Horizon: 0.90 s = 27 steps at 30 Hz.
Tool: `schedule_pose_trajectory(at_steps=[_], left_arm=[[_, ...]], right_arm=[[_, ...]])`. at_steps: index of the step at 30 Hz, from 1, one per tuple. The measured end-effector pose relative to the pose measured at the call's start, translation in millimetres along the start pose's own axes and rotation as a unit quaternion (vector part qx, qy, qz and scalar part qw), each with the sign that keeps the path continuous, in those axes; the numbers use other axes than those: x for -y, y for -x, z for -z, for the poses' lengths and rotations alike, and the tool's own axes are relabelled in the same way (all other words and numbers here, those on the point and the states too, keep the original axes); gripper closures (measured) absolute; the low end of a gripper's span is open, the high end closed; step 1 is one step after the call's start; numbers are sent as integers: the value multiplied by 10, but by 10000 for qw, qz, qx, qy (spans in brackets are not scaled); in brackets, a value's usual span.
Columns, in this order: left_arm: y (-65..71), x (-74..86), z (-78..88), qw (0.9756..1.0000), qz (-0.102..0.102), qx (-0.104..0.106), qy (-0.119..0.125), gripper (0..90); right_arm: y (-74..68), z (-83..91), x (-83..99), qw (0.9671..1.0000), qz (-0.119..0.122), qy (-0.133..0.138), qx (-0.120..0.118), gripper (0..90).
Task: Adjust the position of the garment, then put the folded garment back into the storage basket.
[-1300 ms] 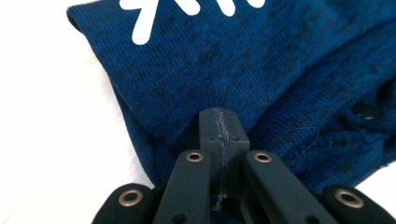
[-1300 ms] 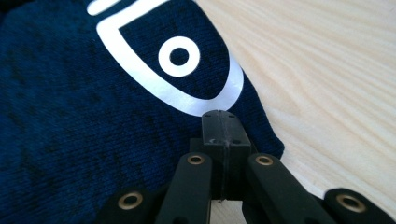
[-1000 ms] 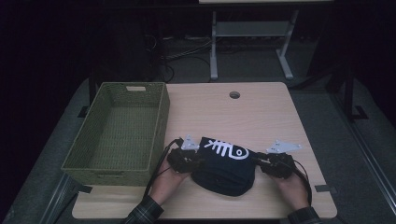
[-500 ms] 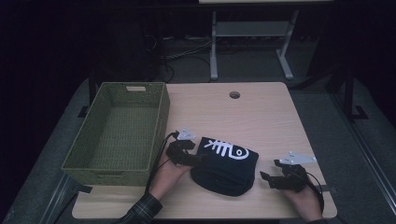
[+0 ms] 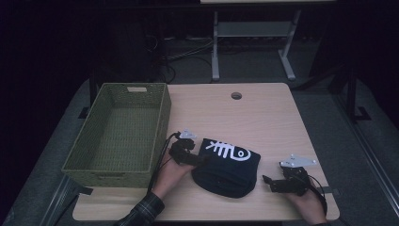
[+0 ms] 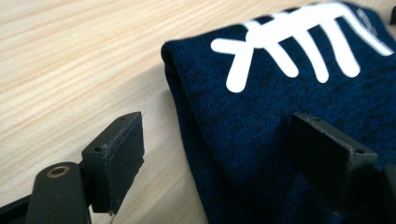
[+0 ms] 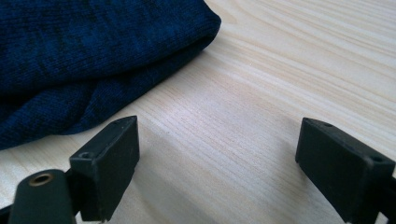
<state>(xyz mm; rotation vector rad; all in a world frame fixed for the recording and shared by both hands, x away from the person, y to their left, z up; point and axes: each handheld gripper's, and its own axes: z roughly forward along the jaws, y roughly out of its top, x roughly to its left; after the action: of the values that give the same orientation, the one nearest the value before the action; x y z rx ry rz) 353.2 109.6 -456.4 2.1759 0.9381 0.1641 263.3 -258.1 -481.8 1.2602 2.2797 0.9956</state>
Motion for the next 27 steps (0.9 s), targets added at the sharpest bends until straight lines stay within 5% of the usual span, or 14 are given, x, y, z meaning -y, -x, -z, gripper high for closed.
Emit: schedule_pose_trajectory(at_steps=[4,14,27], left_arm=[[25,20,-46,9999,-116,-36,-52,182],[33,63,-85,9999,-29,108,-106,221],[64,48,-73,9983,-79,541,-204,522]], right_arm=[[0,0,0,10000,1,0,0,133],[4,-4,-4,10000,15,-3,-4,132],[5,-6,-4,10000,19,1,-5,132]])
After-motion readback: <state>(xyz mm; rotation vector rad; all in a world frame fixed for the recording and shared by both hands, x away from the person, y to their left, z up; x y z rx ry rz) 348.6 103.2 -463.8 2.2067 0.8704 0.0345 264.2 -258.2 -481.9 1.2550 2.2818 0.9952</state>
